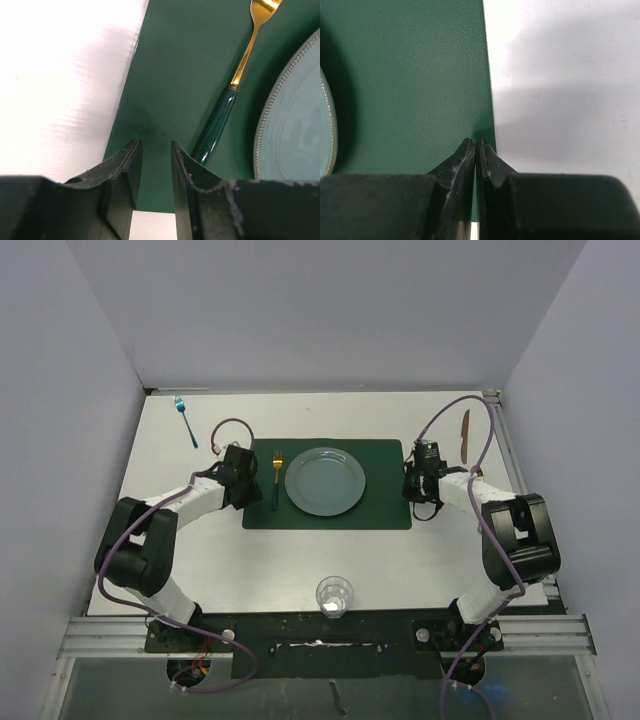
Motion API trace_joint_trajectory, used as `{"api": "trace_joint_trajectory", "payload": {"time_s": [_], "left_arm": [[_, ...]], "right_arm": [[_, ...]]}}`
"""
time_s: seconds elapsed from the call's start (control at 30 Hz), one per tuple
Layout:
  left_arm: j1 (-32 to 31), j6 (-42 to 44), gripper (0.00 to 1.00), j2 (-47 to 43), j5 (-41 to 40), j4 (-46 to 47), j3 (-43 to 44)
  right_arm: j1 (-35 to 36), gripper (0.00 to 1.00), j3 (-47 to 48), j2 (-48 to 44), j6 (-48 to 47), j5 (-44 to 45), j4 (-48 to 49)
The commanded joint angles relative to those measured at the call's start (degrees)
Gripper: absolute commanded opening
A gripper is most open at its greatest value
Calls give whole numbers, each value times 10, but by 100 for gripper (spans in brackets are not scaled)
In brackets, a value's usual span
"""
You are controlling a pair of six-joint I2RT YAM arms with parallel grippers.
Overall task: Set the dinner table for one person
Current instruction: Adjust the napkin at the center of the board.
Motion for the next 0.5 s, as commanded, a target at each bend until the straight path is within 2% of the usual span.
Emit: {"api": "trace_joint_trajectory", "payload": {"time_s": [0.0,0.47], "left_arm": [[2,10,27,7,15,30,3],[2,25,27,46,44,25,5]], "right_arm": [[0,5,16,10,5,-6,31],[0,5,40,52,2,-10,32]]}}
